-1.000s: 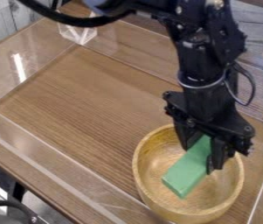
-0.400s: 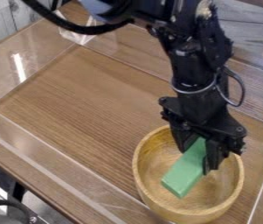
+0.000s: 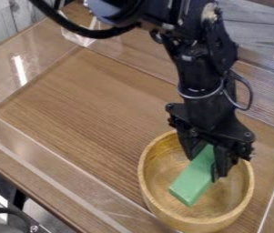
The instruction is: Put the green block in the brown bowl
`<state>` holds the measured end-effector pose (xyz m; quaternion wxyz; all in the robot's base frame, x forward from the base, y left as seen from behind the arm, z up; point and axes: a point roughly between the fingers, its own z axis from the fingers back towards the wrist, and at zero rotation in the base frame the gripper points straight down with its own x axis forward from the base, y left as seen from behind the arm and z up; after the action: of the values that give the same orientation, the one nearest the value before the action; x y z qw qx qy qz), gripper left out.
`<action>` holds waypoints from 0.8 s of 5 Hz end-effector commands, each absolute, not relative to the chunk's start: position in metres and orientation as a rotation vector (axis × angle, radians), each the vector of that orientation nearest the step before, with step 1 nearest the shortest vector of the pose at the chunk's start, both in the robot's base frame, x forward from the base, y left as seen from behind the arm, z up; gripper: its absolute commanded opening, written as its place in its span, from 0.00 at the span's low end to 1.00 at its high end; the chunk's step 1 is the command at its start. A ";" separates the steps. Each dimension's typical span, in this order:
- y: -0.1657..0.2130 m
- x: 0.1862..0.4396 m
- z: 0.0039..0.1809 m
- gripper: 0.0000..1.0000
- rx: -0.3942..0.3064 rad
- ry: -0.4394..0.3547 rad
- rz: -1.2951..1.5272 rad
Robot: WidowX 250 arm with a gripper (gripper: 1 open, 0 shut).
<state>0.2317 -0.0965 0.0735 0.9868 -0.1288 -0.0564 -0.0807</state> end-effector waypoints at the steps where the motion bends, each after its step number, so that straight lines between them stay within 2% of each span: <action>1: -0.095 0.238 0.079 0.00 -0.273 -0.143 -0.162; 2: -0.094 0.240 0.080 1.00 -0.276 -0.137 -0.157; 4: -0.077 0.248 0.085 1.00 -0.272 -0.133 -0.131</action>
<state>0.2369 -0.0772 0.0734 0.9881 -0.1341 -0.0410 -0.0629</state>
